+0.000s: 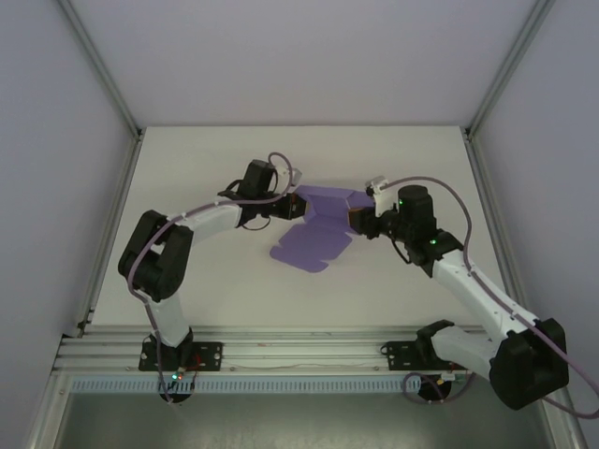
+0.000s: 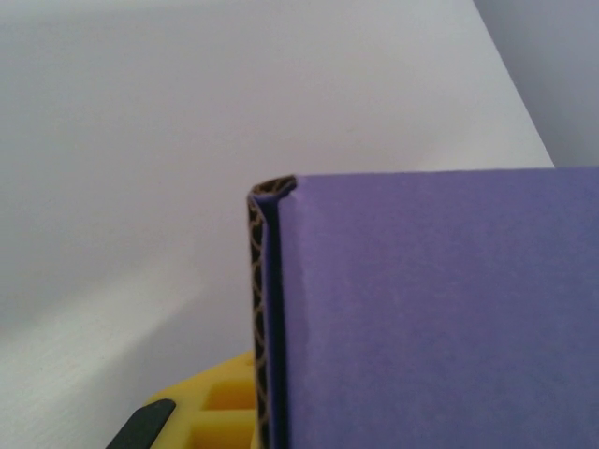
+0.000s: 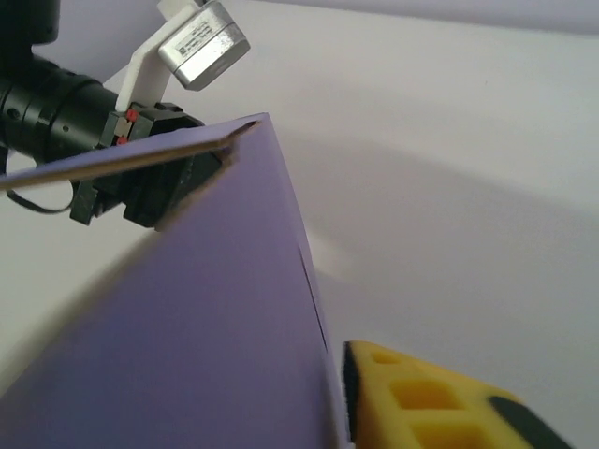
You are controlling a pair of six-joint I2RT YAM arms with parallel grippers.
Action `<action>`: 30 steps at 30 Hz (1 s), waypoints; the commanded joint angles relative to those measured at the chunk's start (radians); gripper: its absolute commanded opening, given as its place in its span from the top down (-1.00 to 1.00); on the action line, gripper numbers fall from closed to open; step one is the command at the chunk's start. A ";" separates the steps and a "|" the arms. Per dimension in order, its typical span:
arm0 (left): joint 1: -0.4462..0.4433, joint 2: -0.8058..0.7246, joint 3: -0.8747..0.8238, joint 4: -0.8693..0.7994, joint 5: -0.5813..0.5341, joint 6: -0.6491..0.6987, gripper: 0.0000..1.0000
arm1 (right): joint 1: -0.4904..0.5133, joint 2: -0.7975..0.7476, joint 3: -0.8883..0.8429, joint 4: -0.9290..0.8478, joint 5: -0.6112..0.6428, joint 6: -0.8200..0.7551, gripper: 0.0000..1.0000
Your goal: Assemble paper box
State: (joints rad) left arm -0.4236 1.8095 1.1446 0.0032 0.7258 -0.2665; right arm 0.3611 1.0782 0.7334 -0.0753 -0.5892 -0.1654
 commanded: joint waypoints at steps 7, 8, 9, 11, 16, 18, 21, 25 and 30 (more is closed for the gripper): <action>-0.010 0.060 0.171 -0.246 -0.320 -0.099 1.00 | 0.001 -0.010 -0.024 0.069 -0.077 -0.011 1.00; -0.010 0.078 0.204 -0.308 -0.416 -0.128 1.00 | 0.000 -0.014 -0.028 0.071 -0.072 -0.012 1.00; -0.010 0.091 0.226 -0.348 -0.491 -0.147 1.00 | 0.000 -0.018 -0.031 0.072 -0.070 -0.018 1.00; -0.012 0.130 0.268 -0.412 -0.619 -0.183 1.00 | 0.001 -0.024 -0.049 0.091 -0.073 -0.020 1.00; -0.031 0.218 0.377 -0.584 -0.811 -0.244 1.00 | 0.002 -0.008 -0.085 0.153 -0.086 -0.005 1.00; -0.032 0.228 0.377 -0.586 -0.808 -0.264 1.00 | 0.001 0.001 -0.096 0.172 -0.089 -0.007 1.00; -0.036 0.240 0.401 -0.619 -0.861 -0.281 1.00 | -0.001 0.012 -0.103 0.183 -0.090 -0.014 1.00; -0.062 0.232 0.434 -0.615 -0.829 -0.236 1.00 | 0.002 0.027 -0.100 0.181 -0.086 -0.025 1.00; -0.091 0.107 0.297 -0.396 -0.678 -0.112 1.00 | 0.002 0.017 -0.113 0.215 -0.017 -0.017 0.55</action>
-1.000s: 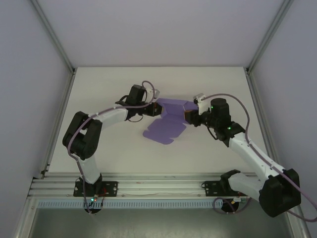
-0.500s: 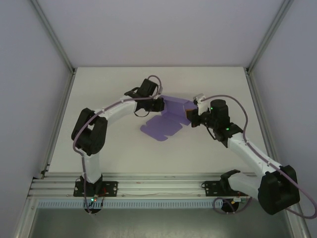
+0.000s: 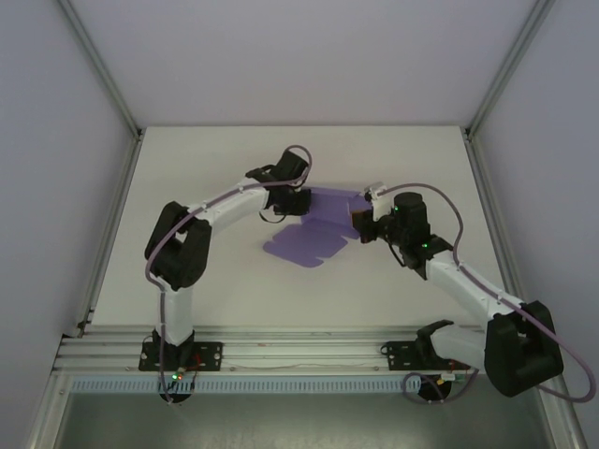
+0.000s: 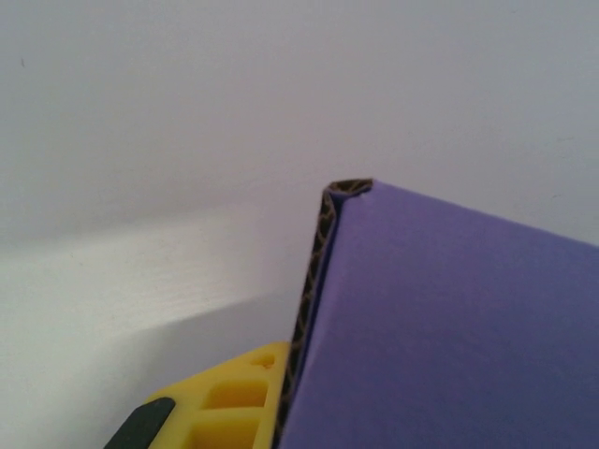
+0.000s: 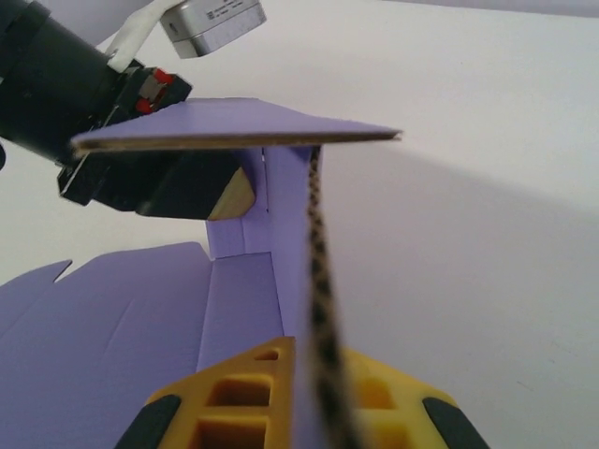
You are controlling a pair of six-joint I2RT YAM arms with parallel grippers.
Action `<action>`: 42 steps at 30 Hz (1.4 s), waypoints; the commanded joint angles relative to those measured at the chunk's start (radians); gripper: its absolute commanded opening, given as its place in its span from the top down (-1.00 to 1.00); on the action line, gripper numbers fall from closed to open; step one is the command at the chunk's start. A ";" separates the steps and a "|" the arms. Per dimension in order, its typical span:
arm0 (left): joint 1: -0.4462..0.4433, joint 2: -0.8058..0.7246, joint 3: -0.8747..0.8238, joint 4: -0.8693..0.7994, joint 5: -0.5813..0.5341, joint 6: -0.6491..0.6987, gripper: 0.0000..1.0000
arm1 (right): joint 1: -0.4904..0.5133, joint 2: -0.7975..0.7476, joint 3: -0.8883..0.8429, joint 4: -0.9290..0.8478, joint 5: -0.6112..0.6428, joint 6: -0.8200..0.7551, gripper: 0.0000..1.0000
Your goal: Assemble paper box
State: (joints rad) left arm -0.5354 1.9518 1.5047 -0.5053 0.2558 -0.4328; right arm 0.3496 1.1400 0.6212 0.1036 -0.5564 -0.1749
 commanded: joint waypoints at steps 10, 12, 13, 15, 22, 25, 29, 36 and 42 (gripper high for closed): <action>0.017 -0.257 -0.305 0.333 -0.237 0.137 1.00 | 0.013 -0.252 -0.051 0.067 0.258 0.078 -0.63; 0.017 -0.276 -0.331 0.348 -0.248 0.141 1.00 | 0.012 -0.298 -0.059 0.082 0.316 0.113 -0.75; 0.018 -0.281 -0.340 0.353 -0.251 0.146 1.00 | 0.013 -0.315 -0.058 0.088 0.347 0.131 -0.78; 0.017 -0.285 -0.349 0.353 -0.257 0.149 1.00 | 0.011 -0.338 -0.049 0.077 0.411 0.161 -0.84; 0.017 -0.295 -0.360 0.369 -0.221 0.141 1.00 | 0.012 -0.237 0.048 -0.041 0.446 0.155 -0.87; 0.012 -0.301 -0.363 0.370 -0.209 0.143 1.00 | 0.012 -0.167 0.075 -0.046 0.398 0.155 -0.86; 0.004 -0.306 -0.369 0.369 -0.207 0.147 1.00 | 0.012 -0.075 0.105 -0.047 0.287 0.137 -0.87; -0.004 -0.306 -0.362 0.365 -0.212 0.145 1.00 | 0.036 0.040 0.135 -0.081 0.260 0.100 -0.95; -0.011 -0.307 -0.339 0.367 -0.196 0.148 1.00 | 0.085 0.076 0.128 -0.049 0.319 0.076 -1.00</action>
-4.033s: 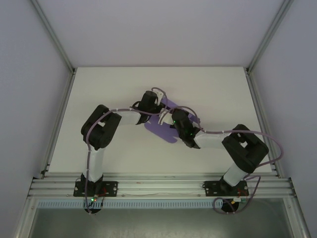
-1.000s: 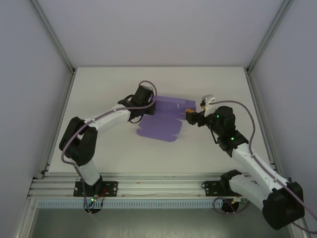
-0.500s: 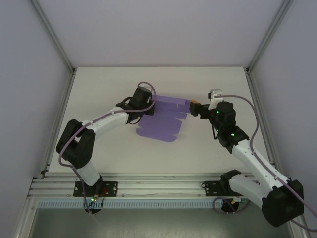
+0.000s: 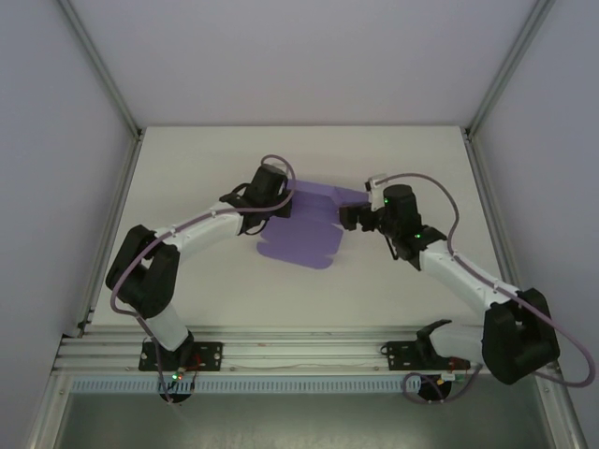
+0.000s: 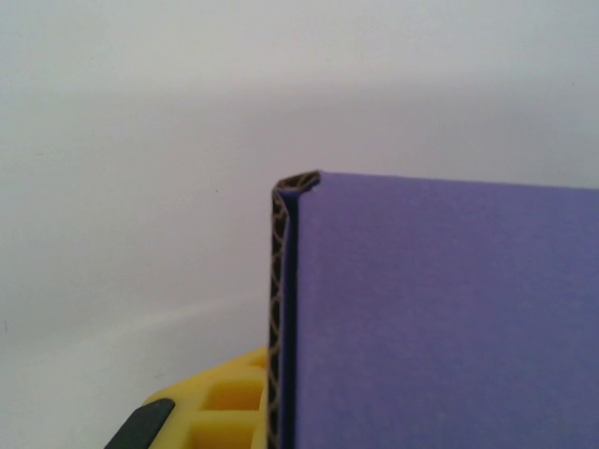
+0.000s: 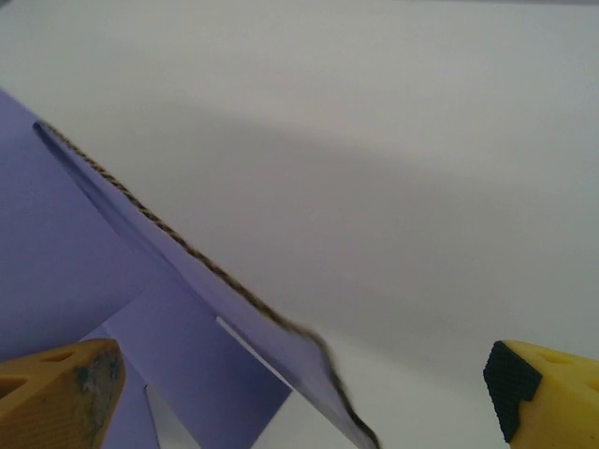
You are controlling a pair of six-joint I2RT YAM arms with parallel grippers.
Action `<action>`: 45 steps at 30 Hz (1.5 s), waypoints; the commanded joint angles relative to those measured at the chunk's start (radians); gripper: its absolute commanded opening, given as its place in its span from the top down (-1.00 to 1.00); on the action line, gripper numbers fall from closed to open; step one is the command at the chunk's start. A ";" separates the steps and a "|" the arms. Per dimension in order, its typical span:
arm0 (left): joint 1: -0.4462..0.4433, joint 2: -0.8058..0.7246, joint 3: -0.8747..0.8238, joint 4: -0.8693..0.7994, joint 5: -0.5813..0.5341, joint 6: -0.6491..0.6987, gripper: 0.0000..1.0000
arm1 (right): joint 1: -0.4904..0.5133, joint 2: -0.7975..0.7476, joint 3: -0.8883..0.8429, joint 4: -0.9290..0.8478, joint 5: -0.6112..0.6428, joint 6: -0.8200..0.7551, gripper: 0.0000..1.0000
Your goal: Assemble paper box
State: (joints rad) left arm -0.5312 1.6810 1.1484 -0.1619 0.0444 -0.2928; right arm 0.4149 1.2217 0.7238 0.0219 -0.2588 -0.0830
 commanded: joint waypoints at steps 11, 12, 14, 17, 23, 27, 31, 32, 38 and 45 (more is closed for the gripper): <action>-0.062 -0.020 0.034 0.046 -0.023 0.012 1.00 | 0.071 0.121 0.110 0.254 0.331 0.278 -0.99; -0.064 -0.019 0.032 0.055 -0.025 -0.012 1.00 | 0.080 0.128 0.102 0.284 0.374 0.337 -0.99; -0.073 -0.016 0.023 0.087 -0.029 -0.051 1.00 | 0.108 0.147 0.094 0.320 0.463 0.441 -0.99; -0.089 0.000 0.031 0.098 -0.053 -0.083 1.00 | 0.149 0.173 0.120 0.268 0.623 0.581 -1.00; -0.121 0.010 0.054 0.072 -0.159 -0.090 1.00 | 0.165 0.199 0.181 0.111 0.746 0.758 -0.99; -0.123 0.005 0.045 0.085 -0.154 -0.096 1.00 | 0.165 0.190 0.178 0.086 0.710 0.689 -0.99; -0.122 0.000 0.038 0.084 -0.172 -0.103 1.00 | 0.166 0.105 0.114 0.078 0.612 0.562 -0.99; -0.120 -0.004 0.038 0.082 -0.179 -0.104 1.00 | 0.166 0.071 0.098 0.051 0.588 0.532 -0.99; -0.076 -0.043 -0.007 0.148 -0.070 -0.103 1.00 | 0.153 -0.204 -0.026 -0.182 0.574 0.463 -0.99; -0.044 -0.097 -0.072 0.201 0.057 -0.060 1.00 | -0.012 -0.442 -0.133 -0.301 0.465 0.513 -0.99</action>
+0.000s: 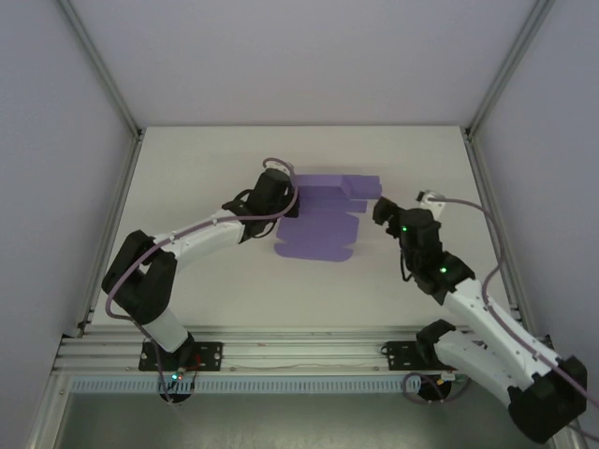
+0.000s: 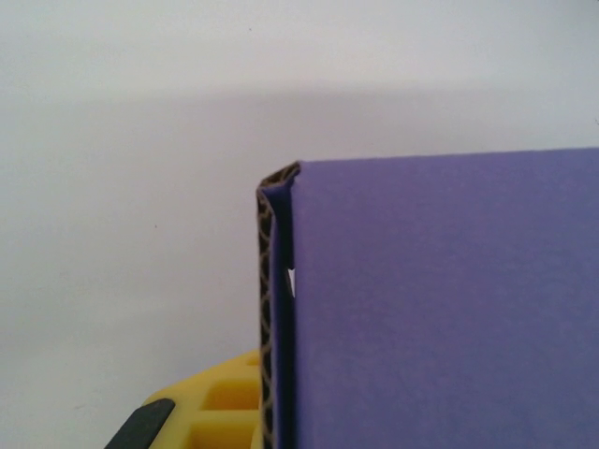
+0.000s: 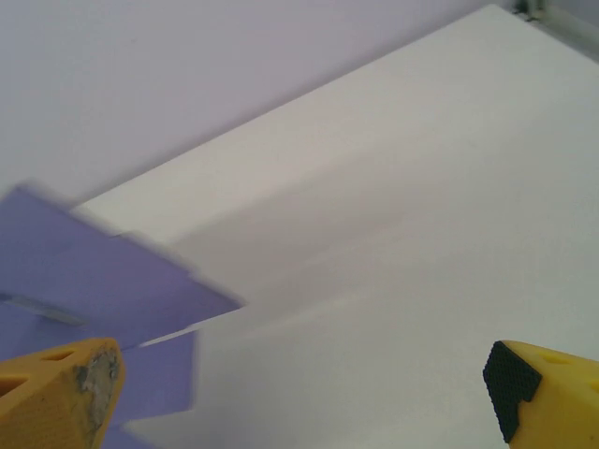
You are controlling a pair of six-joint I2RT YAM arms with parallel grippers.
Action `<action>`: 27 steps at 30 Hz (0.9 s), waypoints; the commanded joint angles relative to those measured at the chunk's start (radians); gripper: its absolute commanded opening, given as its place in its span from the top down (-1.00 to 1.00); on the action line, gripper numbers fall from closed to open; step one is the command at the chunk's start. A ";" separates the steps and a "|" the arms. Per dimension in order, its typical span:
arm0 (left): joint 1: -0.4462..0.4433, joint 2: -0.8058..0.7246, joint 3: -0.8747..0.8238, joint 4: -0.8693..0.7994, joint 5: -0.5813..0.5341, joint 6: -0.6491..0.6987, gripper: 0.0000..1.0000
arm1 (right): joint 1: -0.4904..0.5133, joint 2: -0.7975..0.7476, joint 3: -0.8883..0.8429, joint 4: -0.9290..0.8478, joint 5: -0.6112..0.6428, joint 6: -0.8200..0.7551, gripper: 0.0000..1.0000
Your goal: Assemble paper box
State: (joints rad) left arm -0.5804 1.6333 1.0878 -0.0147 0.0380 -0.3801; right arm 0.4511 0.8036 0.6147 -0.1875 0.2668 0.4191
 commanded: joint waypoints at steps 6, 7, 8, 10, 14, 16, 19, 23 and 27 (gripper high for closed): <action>0.010 -0.066 -0.016 0.045 0.083 0.004 1.00 | -0.090 0.062 -0.002 -0.062 -0.199 -0.003 -0.99; 0.010 -0.063 -0.015 0.044 0.080 0.000 1.00 | -0.090 0.082 0.008 -0.052 -0.220 -0.010 -0.99; 0.010 -0.061 -0.012 0.041 0.082 -0.004 1.00 | -0.089 0.102 0.016 -0.040 -0.236 -0.019 -0.99; 0.010 -0.055 -0.009 0.041 0.100 -0.006 1.00 | -0.089 0.137 0.033 -0.018 -0.243 -0.032 -0.99; 0.010 -0.050 -0.008 0.049 0.124 -0.008 1.00 | -0.090 0.192 0.050 0.037 -0.234 -0.054 -0.99; 0.010 -0.049 -0.009 0.048 0.124 -0.009 1.00 | -0.090 0.213 0.055 0.063 -0.257 -0.062 -0.99; 0.010 -0.046 -0.009 0.050 0.135 -0.007 1.00 | -0.089 0.238 0.058 0.104 -0.292 -0.068 -0.99; 0.010 -0.033 -0.004 0.044 0.142 -0.002 1.00 | -0.088 0.252 0.062 0.152 -0.372 -0.087 -0.99; 0.010 -0.022 0.000 0.039 0.141 -0.006 1.00 | -0.086 0.256 0.051 0.213 -0.475 -0.100 -0.99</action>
State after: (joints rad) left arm -0.5545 1.5986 1.0771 -0.0025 0.1242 -0.3763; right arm 0.3565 1.0538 0.6437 -0.0658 -0.0864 0.3519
